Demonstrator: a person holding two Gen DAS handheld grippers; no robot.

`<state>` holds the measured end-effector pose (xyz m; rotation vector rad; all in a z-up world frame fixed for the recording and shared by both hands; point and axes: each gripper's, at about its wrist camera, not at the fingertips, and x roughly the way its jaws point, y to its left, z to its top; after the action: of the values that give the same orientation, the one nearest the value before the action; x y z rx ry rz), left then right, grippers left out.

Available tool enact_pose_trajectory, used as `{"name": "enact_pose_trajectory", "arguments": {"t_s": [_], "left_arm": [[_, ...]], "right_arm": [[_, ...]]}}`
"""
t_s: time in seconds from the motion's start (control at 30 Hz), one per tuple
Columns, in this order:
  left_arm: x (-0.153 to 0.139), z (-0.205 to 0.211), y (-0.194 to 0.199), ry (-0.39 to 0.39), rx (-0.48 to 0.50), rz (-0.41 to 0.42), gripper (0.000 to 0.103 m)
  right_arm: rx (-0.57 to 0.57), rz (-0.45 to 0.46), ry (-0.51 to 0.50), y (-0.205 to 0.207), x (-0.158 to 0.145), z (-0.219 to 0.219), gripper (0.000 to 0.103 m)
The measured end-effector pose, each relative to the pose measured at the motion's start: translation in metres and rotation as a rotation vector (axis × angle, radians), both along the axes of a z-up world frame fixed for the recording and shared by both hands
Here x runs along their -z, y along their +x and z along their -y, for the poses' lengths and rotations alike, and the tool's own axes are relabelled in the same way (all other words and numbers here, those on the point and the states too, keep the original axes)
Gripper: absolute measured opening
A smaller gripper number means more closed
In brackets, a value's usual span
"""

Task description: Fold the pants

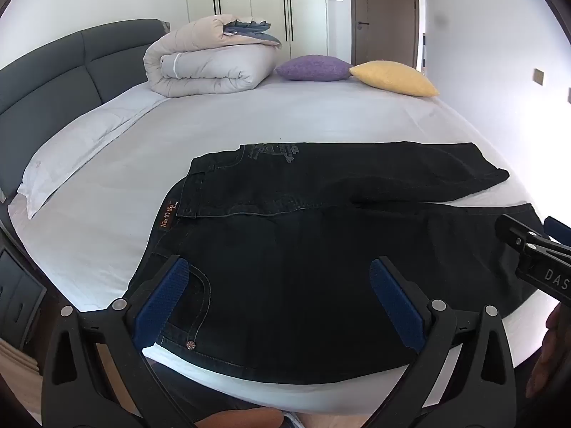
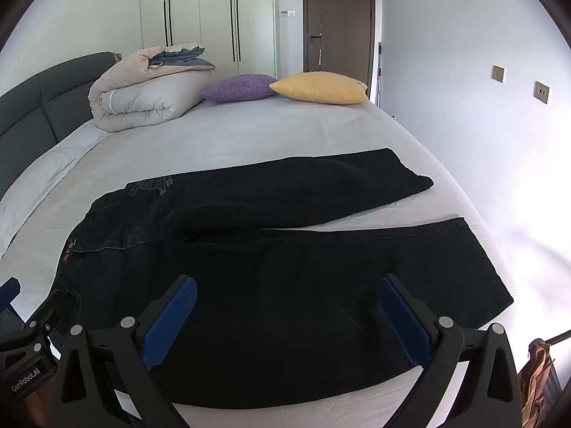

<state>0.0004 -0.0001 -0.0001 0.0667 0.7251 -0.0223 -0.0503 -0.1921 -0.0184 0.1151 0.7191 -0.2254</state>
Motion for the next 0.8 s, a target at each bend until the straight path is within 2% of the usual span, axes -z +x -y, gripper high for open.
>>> {"name": "enact_pose_trajectory", "arguments": {"t_s": [0.8], "left_arm": [[0.01,-0.007,-0.001,-0.01,-0.007,0.001,0.103]], "right_arm": [[-0.01,-0.013,-0.011,0.0,0.003,-0.003,0.103]]}}
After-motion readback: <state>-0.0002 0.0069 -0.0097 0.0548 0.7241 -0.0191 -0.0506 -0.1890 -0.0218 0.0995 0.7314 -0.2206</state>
